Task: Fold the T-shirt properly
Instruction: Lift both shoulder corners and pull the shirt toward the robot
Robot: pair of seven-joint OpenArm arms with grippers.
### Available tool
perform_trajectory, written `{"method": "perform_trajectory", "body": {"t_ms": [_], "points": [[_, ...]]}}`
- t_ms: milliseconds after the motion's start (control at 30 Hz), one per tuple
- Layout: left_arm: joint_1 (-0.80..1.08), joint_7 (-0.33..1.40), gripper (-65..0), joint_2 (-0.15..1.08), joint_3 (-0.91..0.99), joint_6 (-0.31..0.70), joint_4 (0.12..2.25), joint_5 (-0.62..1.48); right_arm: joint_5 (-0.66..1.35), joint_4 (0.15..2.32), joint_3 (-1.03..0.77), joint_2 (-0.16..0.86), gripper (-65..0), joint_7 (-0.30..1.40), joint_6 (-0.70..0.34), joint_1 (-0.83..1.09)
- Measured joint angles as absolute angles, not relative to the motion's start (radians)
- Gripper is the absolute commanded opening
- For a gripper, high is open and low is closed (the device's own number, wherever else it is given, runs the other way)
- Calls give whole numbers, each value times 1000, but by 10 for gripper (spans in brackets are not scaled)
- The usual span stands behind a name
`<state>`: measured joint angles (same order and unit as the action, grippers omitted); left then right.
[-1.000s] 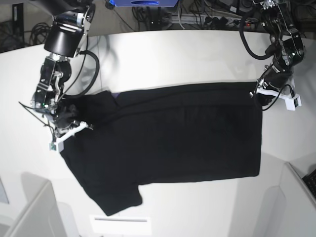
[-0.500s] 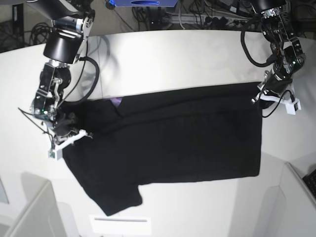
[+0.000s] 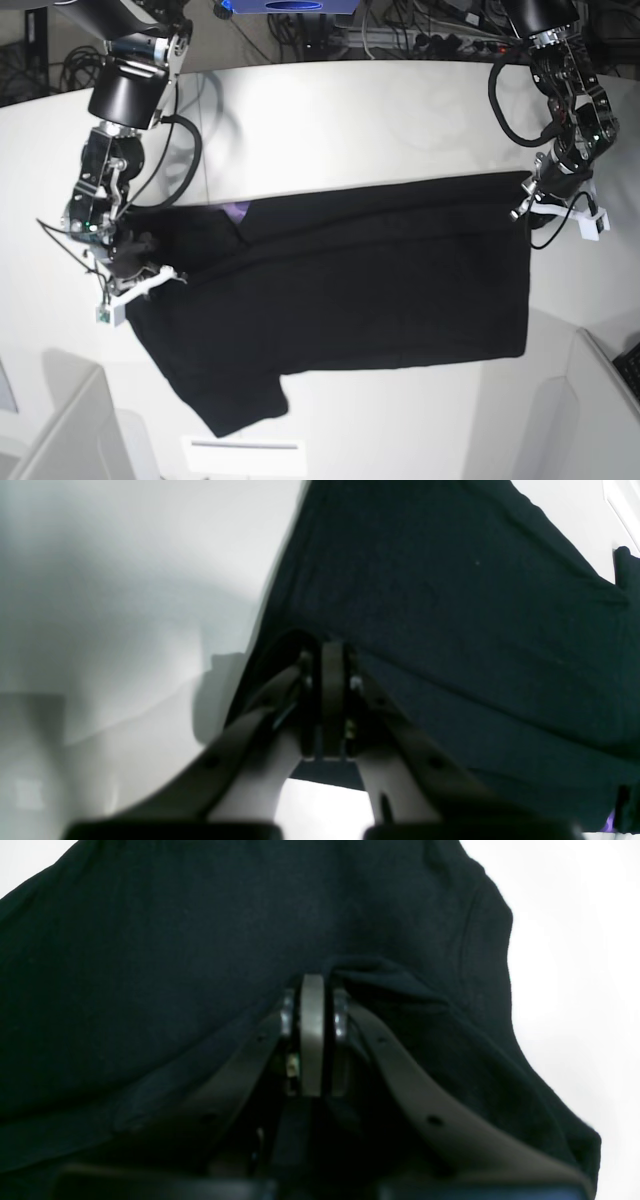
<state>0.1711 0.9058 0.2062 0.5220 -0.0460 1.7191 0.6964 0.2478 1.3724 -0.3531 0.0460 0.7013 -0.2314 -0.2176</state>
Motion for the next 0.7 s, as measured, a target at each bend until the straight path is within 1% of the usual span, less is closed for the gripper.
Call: {"method": "perform_trajectory", "body": {"t_ms": [267, 300, 367, 400, 433, 467, 500, 633, 700], "points": [[186, 906, -650, 208, 529, -46, 1721, 696, 248, 1372, -353, 46, -650, 702, -232, -218], [186, 906, -650, 208, 530, -46, 1721, 696, 248, 1372, -353, 46, -605, 702, -231, -218], [186, 906, -650, 208, 531, -46, 1721, 697, 251, 1372, -355, 46, -456, 702, -232, -218], [186, 906, -650, 208, 531, -46, 1721, 696, 255, 1372, -356, 46, -404, 701, -232, -217], [186, 907, -614, 212, 531, -46, 1721, 696, 255, 1372, -356, 46, -348, 699, -232, -217], [186, 907, -558, 214, 531, -46, 1721, 696, 255, 1373, -356, 46, -317, 699, -232, -217], [186, 905, -487, 218, 532, -46, 1721, 696, 255, 1373, -356, 46, -306, 698, -232, -216], [186, 905, -206, 218, 534, -49, 1740, 696, 255, 1378, -360, 46, -330, 698, -232, -215], [187, 905, -87, 219, 534, -50, 1786, 696, 255, 1404, -403, 36, -341, 699, -232, -215]]}}
